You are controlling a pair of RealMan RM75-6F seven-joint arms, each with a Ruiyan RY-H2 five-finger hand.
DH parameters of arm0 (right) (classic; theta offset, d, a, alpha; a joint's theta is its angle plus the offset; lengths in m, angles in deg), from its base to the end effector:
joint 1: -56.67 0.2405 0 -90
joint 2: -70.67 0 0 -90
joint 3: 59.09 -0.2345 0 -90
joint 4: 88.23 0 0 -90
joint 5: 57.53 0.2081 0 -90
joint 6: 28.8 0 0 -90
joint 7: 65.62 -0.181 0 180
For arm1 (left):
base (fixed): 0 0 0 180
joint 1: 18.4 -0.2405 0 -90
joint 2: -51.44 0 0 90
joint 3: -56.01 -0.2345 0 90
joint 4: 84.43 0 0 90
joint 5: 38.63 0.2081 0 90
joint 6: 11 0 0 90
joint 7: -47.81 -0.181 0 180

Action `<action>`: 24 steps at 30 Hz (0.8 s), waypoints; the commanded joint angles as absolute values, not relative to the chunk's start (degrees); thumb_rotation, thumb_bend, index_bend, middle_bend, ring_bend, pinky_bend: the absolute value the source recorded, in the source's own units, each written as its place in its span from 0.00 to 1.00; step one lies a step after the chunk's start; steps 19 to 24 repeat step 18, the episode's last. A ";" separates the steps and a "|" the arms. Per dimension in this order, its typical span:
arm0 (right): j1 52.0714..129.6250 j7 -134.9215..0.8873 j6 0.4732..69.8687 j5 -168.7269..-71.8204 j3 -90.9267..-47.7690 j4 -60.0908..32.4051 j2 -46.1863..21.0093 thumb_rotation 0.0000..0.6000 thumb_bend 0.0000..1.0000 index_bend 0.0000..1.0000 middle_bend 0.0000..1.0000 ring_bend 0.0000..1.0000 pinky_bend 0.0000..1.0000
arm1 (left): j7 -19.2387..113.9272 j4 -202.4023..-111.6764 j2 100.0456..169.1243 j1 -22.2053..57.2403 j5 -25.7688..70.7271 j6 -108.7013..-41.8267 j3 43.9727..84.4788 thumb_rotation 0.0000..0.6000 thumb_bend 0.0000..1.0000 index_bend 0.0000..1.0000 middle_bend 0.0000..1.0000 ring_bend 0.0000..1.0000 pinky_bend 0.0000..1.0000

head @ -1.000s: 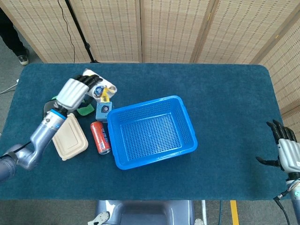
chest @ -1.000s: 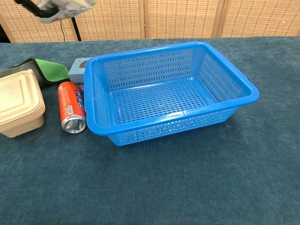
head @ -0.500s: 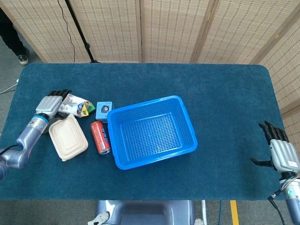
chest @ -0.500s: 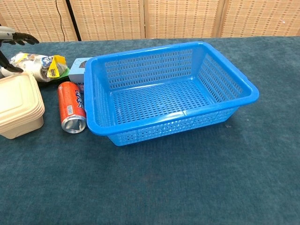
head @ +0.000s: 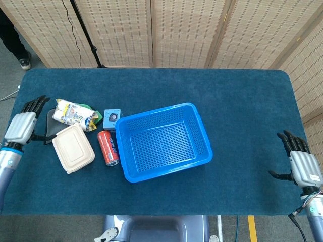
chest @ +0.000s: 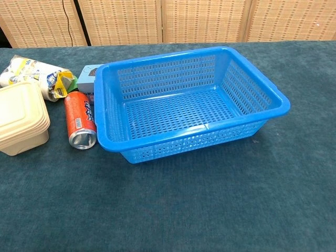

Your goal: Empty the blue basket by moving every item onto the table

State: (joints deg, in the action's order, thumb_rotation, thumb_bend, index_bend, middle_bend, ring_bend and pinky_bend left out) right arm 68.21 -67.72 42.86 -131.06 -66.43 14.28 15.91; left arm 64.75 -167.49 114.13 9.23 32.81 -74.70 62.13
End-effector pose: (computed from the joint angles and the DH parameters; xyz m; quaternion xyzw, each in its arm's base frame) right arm -0.2793 -0.2589 0.1692 0.5732 -0.4646 0.3674 0.5662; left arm -0.2741 0.3498 0.1548 -0.5931 -0.4580 -0.4151 0.5159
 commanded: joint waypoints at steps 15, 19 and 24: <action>67.61 -64.96 46.87 -134.13 -66.11 12.85 13.36 1.00 0.00 0.00 0.00 0.00 0.00 | 58.37 -175.01 112.37 -5.07 33.49 -88.32 58.10 1.00 0.04 0.00 0.00 0.00 0.00; 67.08 -65.11 48.42 -135.13 -66.10 12.74 13.02 1.00 0.00 0.00 0.00 0.00 0.00 | 57.31 -175.13 112.62 -5.77 34.39 -89.14 58.05 1.00 0.04 0.00 0.00 0.00 0.00; 67.08 -65.11 48.42 -135.13 -66.10 12.74 13.02 1.00 0.00 0.00 0.00 0.00 0.00 | 57.31 -175.13 112.62 -5.77 34.39 -89.14 58.05 1.00 0.04 0.00 0.00 0.00 0.00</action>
